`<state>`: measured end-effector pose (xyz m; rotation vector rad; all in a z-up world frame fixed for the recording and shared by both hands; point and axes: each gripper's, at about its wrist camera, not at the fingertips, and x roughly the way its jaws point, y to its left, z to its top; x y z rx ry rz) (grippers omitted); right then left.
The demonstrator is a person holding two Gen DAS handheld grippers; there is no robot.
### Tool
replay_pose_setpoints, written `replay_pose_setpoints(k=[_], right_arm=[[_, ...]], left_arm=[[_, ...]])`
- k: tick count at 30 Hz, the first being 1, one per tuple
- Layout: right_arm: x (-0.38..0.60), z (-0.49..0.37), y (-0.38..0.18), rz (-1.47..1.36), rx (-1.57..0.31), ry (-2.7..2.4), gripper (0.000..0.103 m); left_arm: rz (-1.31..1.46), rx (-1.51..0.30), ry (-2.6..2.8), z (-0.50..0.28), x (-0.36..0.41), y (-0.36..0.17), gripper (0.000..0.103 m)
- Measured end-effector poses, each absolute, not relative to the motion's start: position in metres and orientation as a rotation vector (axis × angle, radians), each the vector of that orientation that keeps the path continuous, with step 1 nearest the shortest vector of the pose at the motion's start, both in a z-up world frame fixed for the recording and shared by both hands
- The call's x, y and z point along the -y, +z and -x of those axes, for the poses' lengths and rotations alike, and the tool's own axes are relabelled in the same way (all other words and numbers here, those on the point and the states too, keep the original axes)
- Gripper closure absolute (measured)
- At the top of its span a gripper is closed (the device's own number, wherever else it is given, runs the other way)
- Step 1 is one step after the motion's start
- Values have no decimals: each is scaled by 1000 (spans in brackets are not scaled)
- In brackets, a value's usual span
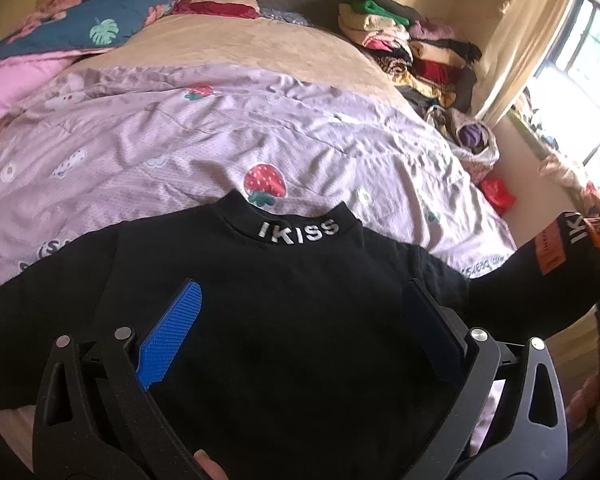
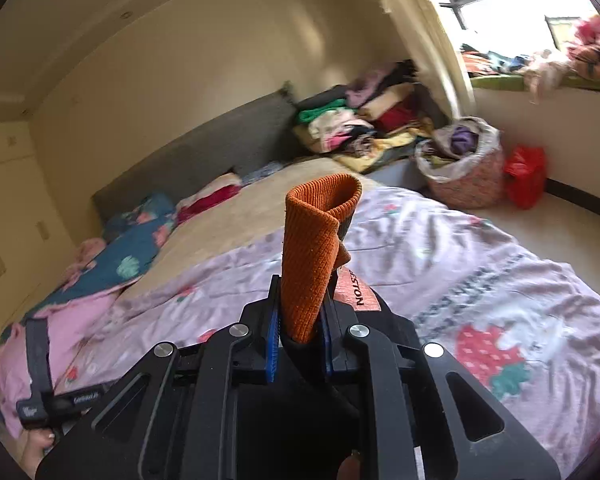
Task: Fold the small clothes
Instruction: 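Lift the cuff with the right gripper, lay the sleeve across the shirt body, open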
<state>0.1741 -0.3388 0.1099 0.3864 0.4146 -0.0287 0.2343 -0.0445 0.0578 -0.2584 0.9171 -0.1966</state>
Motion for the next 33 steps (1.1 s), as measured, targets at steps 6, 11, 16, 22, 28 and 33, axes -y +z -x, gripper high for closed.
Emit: replay_pose_setpoints(k=[6, 11, 16, 22, 28, 33], right_arm=[[295, -185, 115, -345, -436, 84, 88], [258, -194, 104, -307, -474, 159, 88], [220, -204, 84, -269, -535, 221, 88], [184, -210, 58, -229, -600, 281, 88], [155, -215, 28, -215, -678, 335, 85], [139, -210, 16, -207, -721, 384, 73]], left_arm=[[316, -904, -197, -231, 18, 65, 9], [398, -913, -231, -228, -6, 62, 9], [456, -945, -272, -228, -21, 50, 9], [510, -980, -308, -225, -31, 32, 9], [589, -1016, -355, -222, -43, 11, 9], [629, -1039, -370, -220, -50, -3, 9]])
